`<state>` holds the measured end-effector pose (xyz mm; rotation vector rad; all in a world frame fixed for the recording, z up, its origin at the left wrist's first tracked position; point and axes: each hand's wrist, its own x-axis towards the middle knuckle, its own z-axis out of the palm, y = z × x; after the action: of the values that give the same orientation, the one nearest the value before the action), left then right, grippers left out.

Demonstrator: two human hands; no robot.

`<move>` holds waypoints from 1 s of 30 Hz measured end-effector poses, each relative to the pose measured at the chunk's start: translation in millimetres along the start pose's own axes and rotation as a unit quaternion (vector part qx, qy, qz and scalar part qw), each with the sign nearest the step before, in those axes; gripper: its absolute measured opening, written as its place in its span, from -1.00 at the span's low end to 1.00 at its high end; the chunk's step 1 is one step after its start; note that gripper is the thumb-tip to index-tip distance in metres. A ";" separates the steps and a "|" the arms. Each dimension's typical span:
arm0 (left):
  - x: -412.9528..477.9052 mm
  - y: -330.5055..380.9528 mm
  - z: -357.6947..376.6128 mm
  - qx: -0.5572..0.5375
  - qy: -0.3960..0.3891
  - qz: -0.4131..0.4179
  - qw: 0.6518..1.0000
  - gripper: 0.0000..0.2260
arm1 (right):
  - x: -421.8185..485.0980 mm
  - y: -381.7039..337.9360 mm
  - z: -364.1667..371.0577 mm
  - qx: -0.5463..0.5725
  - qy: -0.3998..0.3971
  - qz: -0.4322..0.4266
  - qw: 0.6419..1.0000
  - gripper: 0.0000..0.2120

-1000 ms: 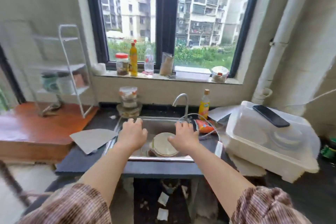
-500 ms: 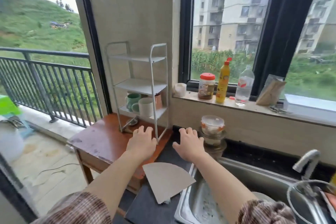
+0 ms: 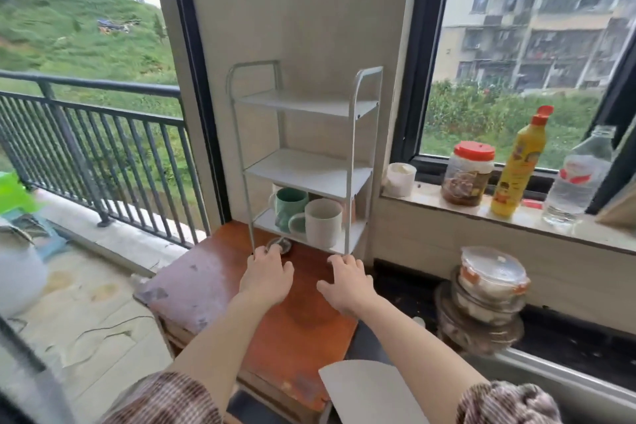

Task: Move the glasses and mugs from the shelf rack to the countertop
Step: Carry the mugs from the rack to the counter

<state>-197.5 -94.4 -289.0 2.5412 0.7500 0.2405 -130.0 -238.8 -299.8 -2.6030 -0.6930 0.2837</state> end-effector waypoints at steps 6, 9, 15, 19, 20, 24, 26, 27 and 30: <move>86.2 -44.0 -1.8 -0.063 -0.037 0.016 0.997 -0.64 | 69.0 -43.4 18.6 0.098 0.002 0.065 0.993 -0.43; 123.3 -56.1 -2.9 -0.121 -0.040 0.028 0.991 -0.65 | 101.0 -65.0 30.3 0.196 0.007 0.097 0.976 -0.48; 168.9 -51.7 0.6 -0.306 -0.094 -0.025 0.947 -0.67 | 139.7 -91.3 48.7 0.477 0.078 0.210 0.850 -0.67; 179.3 -46.1 10.9 -0.390 -0.142 -0.073 0.907 -0.68 | 153.7 -92.5 50.1 0.597 0.095 0.269 0.750 -0.90; 181.1 -46.4 11.9 -0.399 -0.148 -0.080 0.901 -0.67 | 155.8 -92.0 50.3 0.613 0.099 0.280 0.732 -0.93; 189.4 -47.2 11.9 -0.401 -0.167 -0.101 0.895 -0.62 | 155.8 -90.7 51.1 0.652 0.114 0.313 0.681 -0.82; 194.3 -45.6 11.7 -0.403 -0.174 -0.118 0.891 -0.57 | 153.8 -88.8 49.1 0.656 0.120 0.326 0.670 -0.71; 196.2 -44.9 11.8 -0.406 -0.180 -0.127 0.887 -0.55 | 153.5 -87.7 48.2 0.656 0.120 0.330 0.668 -0.68; 199.6 -43.7 12.8 -0.410 -0.193 -0.142 0.880 -0.53 | 155.5 -88.7 46.8 0.656 0.113 0.328 0.670 -0.63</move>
<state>-47.4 42.5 -315.1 1.5807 0.6583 -0.0533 -48.9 -73.1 -314.2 -1.2680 0.5053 0.4288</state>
